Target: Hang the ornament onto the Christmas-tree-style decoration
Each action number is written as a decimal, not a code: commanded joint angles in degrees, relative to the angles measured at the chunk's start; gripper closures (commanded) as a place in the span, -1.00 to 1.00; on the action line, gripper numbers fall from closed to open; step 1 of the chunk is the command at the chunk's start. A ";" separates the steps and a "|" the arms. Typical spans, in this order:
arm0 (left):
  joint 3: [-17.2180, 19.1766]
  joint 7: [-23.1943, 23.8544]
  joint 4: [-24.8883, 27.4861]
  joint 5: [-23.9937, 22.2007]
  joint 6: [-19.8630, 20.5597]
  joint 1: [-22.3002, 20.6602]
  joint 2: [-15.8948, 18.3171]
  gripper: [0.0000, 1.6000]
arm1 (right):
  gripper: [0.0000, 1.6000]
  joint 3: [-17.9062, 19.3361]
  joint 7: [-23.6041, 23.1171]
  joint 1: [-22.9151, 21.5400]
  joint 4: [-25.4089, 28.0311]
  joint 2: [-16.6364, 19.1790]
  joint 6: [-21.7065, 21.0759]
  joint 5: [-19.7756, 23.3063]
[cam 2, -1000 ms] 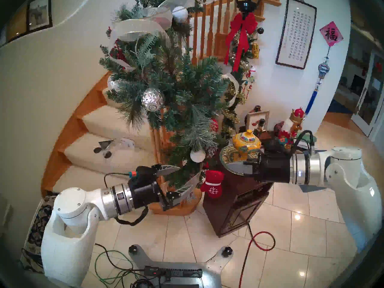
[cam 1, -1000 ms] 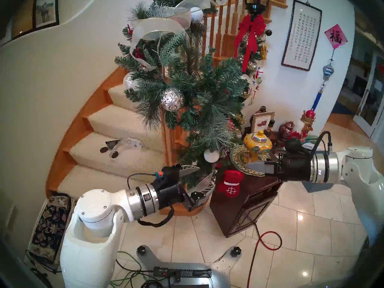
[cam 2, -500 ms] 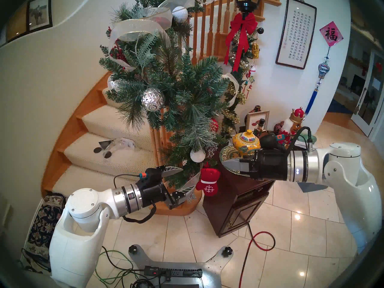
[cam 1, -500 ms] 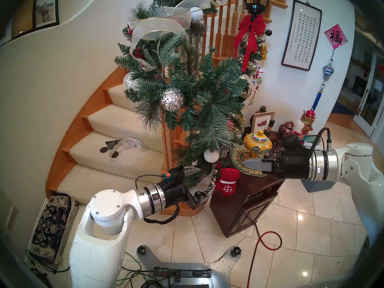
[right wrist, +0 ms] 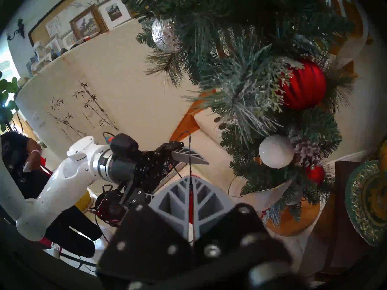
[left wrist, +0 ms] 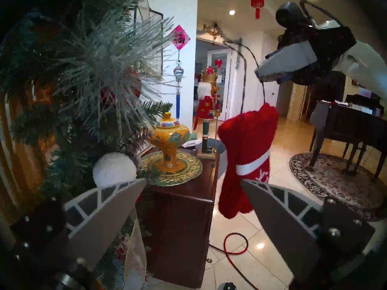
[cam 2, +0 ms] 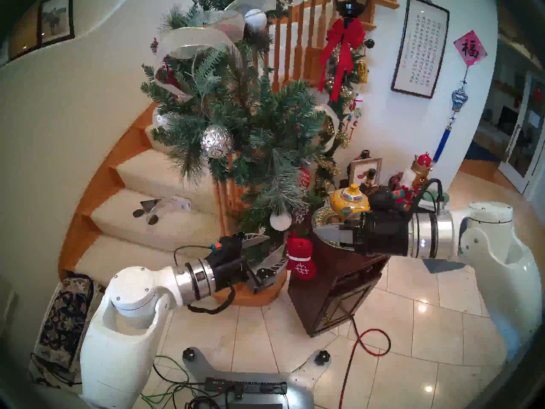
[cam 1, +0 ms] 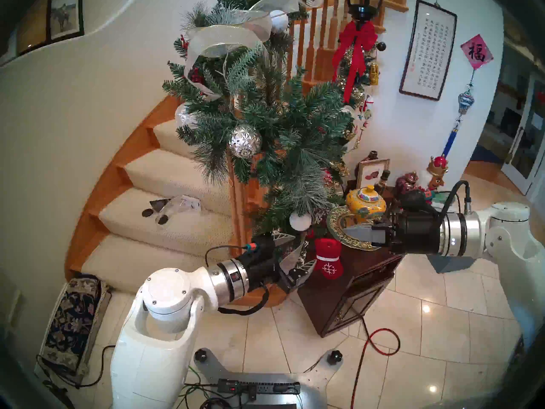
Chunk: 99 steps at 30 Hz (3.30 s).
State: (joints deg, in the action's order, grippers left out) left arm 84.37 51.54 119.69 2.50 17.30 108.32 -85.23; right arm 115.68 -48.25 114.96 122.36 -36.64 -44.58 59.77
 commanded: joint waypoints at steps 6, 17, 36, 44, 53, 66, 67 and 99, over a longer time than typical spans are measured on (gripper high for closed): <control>-1.02 2.48 2.02 -2.72 3.17 -0.31 -0.38 -1.00 | 1.00 0.98 -1.05 -0.04 -0.05 -0.07 0.41 0.14; -1.00 5.73 3.97 -4.46 5.24 1.18 0.44 -1.00 | 1.00 0.88 -1.08 -0.31 0.18 -0.06 0.41 0.20; -1.03 4.63 3.18 -3.95 5.40 0.43 -0.57 -1.00 | 1.00 1.41 -2.36 -0.28 -0.27 -0.23 0.40 0.82; -1.14 3.82 1.29 -3.17 3.05 -0.98 0.18 -1.00 | 1.00 1.84 -3.43 -0.42 -0.58 0.08 0.03 1.29; -2.22 3.99 -0.85 -3.21 2.87 -2.24 -0.12 -1.00 | 1.00 1.94 -4.19 -1.25 -1.01 0.58 -0.70 2.59; -4.39 4.71 -1.64 -3.96 3.08 -2.55 -1.29 -1.00 | 1.00 2.12 -4.38 -2.03 -1.61 0.59 -1.75 3.43; -4.45 4.73 -1.49 -3.98 3.15 -2.50 -1.34 -1.00 | 1.00 2.02 -4.37 -2.20 -1.67 0.60 -1.83 3.55; -1.48 6.51 0.52 -5.60 3.48 -1.39 -1.29 1.00 | 1.00 0.32 -1.62 -3.55 -0.11 -0.24 -2.32 4.67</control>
State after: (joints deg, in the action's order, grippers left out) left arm 82.96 57.53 118.77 -2.36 20.66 106.40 -86.34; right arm 115.01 -49.25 111.29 122.02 -36.52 -47.12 64.12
